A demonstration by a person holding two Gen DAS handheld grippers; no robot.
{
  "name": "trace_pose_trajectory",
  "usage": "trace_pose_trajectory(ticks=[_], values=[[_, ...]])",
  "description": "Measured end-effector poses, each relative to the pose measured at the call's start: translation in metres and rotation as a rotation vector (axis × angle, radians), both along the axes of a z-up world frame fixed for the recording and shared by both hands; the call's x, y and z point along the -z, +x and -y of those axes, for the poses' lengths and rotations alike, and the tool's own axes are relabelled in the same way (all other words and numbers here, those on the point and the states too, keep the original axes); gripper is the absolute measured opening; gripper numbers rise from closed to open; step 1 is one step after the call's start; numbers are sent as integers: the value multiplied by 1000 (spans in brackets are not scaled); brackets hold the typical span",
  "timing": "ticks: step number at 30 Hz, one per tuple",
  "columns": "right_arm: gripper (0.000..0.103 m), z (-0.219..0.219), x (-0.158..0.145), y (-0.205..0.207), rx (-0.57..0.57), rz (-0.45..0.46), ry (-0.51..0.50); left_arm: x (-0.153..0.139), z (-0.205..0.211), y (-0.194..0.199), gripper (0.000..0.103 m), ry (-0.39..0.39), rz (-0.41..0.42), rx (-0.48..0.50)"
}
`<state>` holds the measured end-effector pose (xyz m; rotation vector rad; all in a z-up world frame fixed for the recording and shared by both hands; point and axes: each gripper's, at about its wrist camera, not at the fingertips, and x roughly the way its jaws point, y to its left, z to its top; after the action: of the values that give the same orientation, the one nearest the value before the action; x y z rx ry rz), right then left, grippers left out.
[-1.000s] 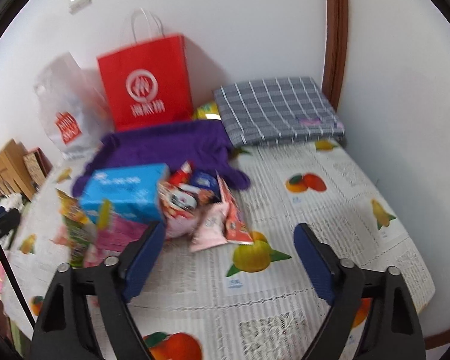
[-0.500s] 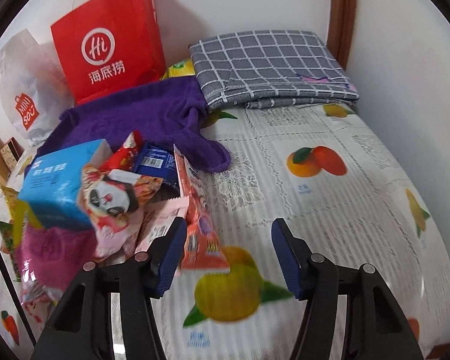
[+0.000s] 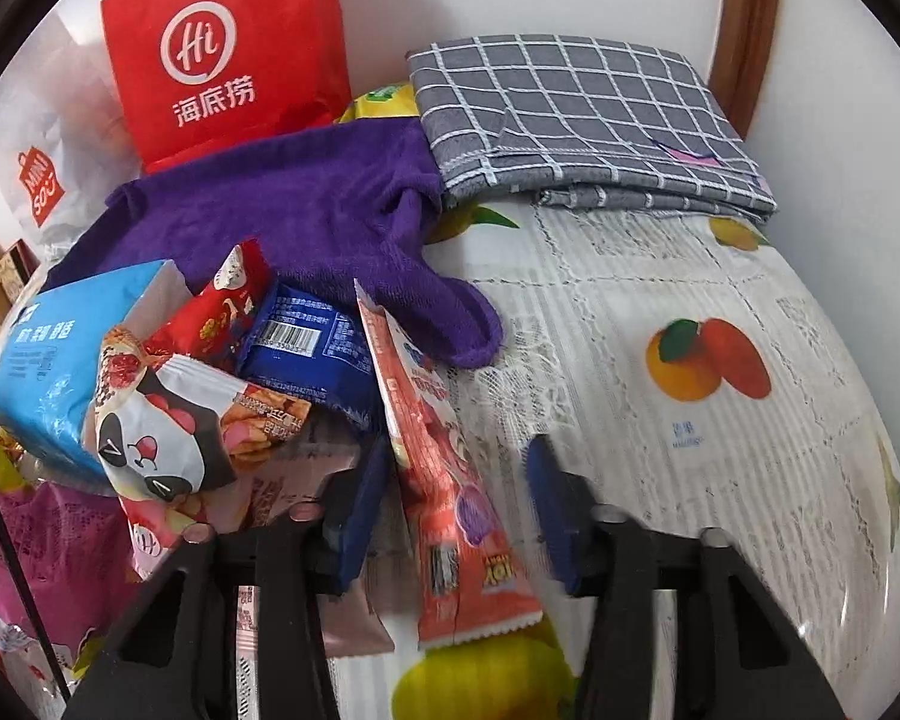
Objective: Organize snacks
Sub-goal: 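Reach the right tool into the pile and grasp the red snack stick, then lift the red snack stick with the right tool while the left tool grasps the yellow chip bag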
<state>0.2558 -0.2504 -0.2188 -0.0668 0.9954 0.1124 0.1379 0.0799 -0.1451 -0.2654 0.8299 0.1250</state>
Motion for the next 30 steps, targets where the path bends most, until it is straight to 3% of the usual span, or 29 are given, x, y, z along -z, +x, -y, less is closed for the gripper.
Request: trace_pose_trajectory(ticks=[10, 19, 22, 30], values=[[24, 20, -26, -44, 56, 77, 26, 12, -13, -10, 99, 16, -18, -7], [24, 7, -32, -101, -24, 78, 55, 21, -19, 22, 99, 33, -35, 5], [24, 2, -24, -110, -39, 67, 57, 30, -22, 40, 87, 12, -66, 16], [24, 6, -9, -114, -5, 56, 86, 50, -23, 56, 73, -40, -93, 29]])
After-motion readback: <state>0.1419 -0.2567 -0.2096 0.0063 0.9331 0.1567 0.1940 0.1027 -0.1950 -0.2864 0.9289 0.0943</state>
